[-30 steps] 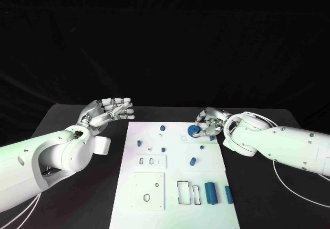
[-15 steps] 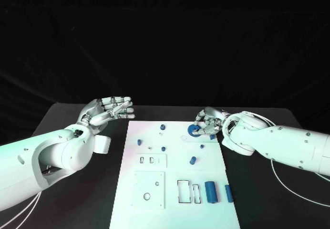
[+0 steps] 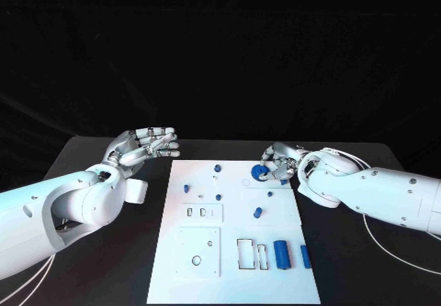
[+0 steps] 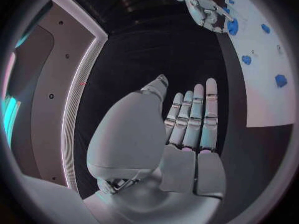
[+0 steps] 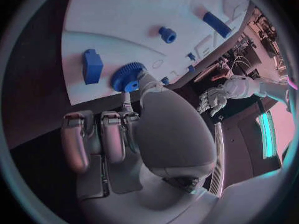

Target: Assemble the parts on the task board

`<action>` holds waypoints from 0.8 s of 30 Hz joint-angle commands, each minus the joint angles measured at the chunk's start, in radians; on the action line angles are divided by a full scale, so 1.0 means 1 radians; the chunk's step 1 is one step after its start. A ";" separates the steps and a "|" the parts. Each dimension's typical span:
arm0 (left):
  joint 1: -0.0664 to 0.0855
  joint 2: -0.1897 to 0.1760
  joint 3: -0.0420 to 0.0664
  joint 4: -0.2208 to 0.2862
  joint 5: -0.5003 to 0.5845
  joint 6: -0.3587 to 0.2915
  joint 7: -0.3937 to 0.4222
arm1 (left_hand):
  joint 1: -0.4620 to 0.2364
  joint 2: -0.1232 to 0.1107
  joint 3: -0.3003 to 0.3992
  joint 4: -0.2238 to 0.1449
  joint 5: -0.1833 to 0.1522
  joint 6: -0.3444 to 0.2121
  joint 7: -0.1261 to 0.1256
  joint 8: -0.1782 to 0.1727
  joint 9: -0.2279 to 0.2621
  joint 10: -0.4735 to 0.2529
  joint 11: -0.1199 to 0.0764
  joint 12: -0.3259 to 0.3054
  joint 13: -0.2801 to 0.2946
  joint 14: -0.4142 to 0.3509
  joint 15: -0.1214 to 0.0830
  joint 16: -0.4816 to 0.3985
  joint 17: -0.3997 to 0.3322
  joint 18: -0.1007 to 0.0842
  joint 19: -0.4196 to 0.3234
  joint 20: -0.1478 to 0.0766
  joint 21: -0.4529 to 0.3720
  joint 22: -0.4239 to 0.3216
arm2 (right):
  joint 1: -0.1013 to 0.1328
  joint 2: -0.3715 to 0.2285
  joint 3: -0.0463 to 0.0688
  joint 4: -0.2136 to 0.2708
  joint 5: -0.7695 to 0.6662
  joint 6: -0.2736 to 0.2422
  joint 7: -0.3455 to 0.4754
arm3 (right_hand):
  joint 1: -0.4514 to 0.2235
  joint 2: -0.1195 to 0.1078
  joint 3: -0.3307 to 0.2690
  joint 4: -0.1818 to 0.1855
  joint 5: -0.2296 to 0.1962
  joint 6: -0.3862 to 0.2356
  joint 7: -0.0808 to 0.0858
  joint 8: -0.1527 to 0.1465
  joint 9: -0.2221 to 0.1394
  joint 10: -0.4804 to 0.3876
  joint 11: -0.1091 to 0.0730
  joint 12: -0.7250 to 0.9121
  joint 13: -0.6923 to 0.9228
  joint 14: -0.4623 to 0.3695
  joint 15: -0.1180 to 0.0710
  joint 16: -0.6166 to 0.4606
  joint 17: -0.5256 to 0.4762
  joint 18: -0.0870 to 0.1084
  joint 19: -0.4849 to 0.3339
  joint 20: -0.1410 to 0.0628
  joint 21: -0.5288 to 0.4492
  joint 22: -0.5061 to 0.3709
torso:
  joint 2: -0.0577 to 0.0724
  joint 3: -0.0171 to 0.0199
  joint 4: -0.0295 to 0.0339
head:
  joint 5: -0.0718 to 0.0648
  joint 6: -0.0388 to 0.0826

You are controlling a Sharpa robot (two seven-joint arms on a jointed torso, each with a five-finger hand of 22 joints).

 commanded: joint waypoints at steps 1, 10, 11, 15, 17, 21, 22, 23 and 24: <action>0.001 0.001 0.001 0.003 -0.003 0.018 0.005 | 0.006 -0.004 -0.002 -0.007 -0.004 -0.003 0.027 -0.004 -0.001 -0.003 0.002 -0.006 0.000 -0.006 0.003 -0.005 0.001 0.009 -0.007 0.001 0.005 0.001 | -0.007 0.000 -0.003 0.008 -0.054 0.014 -0.013 | 0.001 -0.011 0.009 0.001 0.002 0.009 0.000 0.009 -0.002 0.103 0.003 0.004 0.256 0.100 0.005 0.005 0.234 -0.012 0.098 0.003 0.008 0.254 | -0.001 0.0002 -0.0001 | 0.000 0.001; 0.001 0.002 0.001 0.002 -0.003 0.018 0.005 | 0.006 -0.004 -0.002 -0.007 -0.004 -0.003 0.027 -0.004 -0.001 -0.003 0.002 -0.006 0.000 -0.006 0.003 -0.005 0.001 0.009 -0.007 0.001 0.005 0.001 | -0.011 0.003 -0.003 0.017 -0.072 -0.064 0.003 | 0.020 0.013 0.145 0.000 0.003 0.076 -0.020 0.021 -0.013 0.109 -0.016 0.011 0.263 0.100 -0.010 0.005 0.236 -0.014 0.105 -0.009 0.016 0.263 | -0.001 -0.0007 0.0002 | -0.001 0.003; 0.001 0.002 0.001 0.002 -0.003 0.018 0.005 | 0.006 -0.004 -0.002 -0.007 -0.004 -0.003 0.027 -0.004 -0.001 -0.003 0.002 -0.006 0.000 -0.006 0.003 -0.005 0.001 0.009 -0.007 0.001 0.005 0.001 | -0.011 0.004 -0.003 0.017 -0.073 -0.076 0.006 | 0.014 0.013 0.159 0.001 0.003 0.087 -0.023 0.021 -0.014 0.109 -0.019 0.011 0.263 0.100 -0.012 0.005 0.236 -0.014 0.105 -0.012 0.016 0.263 | -0.001 -0.0006 0.0003 | 0.000 0.004; 0.001 0.004 0.001 0.000 -0.003 0.018 0.005 | 0.006 -0.004 -0.002 -0.007 -0.004 -0.003 0.027 -0.004 -0.001 -0.003 0.002 -0.006 0.000 -0.006 0.003 -0.005 0.001 0.009 -0.007 0.001 0.005 0.001 | -0.011 0.007 -0.003 0.023 -0.074 -0.108 0.009 | -0.006 0.009 0.195 0.001 0.002 0.111 -0.032 0.018 -0.015 0.109 -0.026 0.011 0.263 0.101 -0.019 0.006 0.238 -0.014 0.105 -0.018 0.016 0.263 | -0.001 -0.0003 0.0005 | 0.000 0.007; 0.001 0.004 0.001 0.000 -0.003 0.019 0.005 | 0.006 -0.004 -0.002 -0.007 -0.004 -0.003 0.027 -0.004 -0.001 -0.003 0.002 -0.006 0.000 -0.006 0.003 -0.005 0.001 0.009 -0.007 0.001 0.005 0.001 | -0.011 0.008 -0.003 0.030 -0.074 -0.121 0.007 | -0.011 0.007 0.203 0.000 0.002 0.115 -0.034 0.017 -0.015 0.109 -0.028 0.011 0.263 0.101 -0.021 0.006 0.238 -0.014 0.105 -0.020 0.016 0.263 | -0.002 -0.0005 0.0005 | 0.000 0.007; 0.001 0.005 0.001 -0.002 -0.003 0.019 0.005 | 0.006 -0.004 -0.002 -0.007 -0.004 -0.003 0.027 -0.004 -0.001 -0.003 0.002 -0.006 0.000 -0.006 0.003 -0.005 0.001 0.009 -0.007 0.001 0.005 0.001 | -0.006 0.008 -0.002 0.055 -0.079 -0.141 -0.005 | -0.019 0.004 0.215 -0.002 0.001 0.123 -0.036 0.015 -0.015 0.109 -0.030 0.011 0.263 0.101 -0.023 0.006 0.238 -0.014 0.105 -0.022 0.016 0.263 | -0.001 -0.0010 0.0004 | 0.002 0.010; 0.001 0.005 0.001 -0.002 -0.003 0.019 0.005 | 0.006 -0.004 -0.002 -0.007 -0.004 -0.003 0.027 -0.004 -0.001 -0.003 0.002 -0.006 0.000 -0.006 0.003 -0.005 0.001 0.009 -0.007 0.001 0.005 0.001 | -0.005 0.009 -0.002 0.061 -0.082 -0.144 -0.008 | -0.021 0.003 0.218 -0.003 0.001 0.124 -0.037 0.014 -0.015 0.109 -0.031 0.011 0.263 0.101 -0.024 0.006 0.238 -0.014 0.105 -0.022 0.016 0.263 | -0.002 -0.0010 0.0002 | 0.003 0.009; 0.001 0.005 0.001 -0.002 -0.003 0.019 0.005 | 0.006 -0.004 -0.002 -0.007 -0.004 -0.003 0.027 -0.004 -0.001 -0.003 0.002 -0.006 0.000 -0.006 0.003 -0.005 0.001 0.009 -0.007 0.001 0.005 0.001 | -0.004 0.010 -0.002 0.069 -0.087 -0.147 -0.012 | -0.021 0.003 0.218 -0.003 0.001 0.124 -0.037 0.014 -0.015 0.109 -0.031 0.011 0.263 0.101 -0.024 0.006 0.238 -0.014 0.105 -0.022 0.016 0.263 | -0.001 -0.0007 -0.0001 | 0.003 0.010; 0.001 0.006 0.001 -0.003 -0.003 0.019 0.005 | 0.006 -0.004 -0.002 -0.007 -0.004 -0.003 0.027 -0.004 -0.001 -0.003 0.002 -0.006 0.000 -0.006 0.003 -0.005 0.001 0.009 -0.007 0.001 0.005 0.001 | -0.002 0.013 -0.002 0.080 -0.095 -0.151 -0.017 | -0.021 0.003 0.218 -0.003 0.001 0.124 -0.037 0.014 -0.015 0.109 -0.031 0.011 0.263 0.101 -0.024 0.006 0.238 -0.014 0.105 -0.022 0.016 0.263 | -0.001 -0.0003 -0.0003 | 0.004 0.011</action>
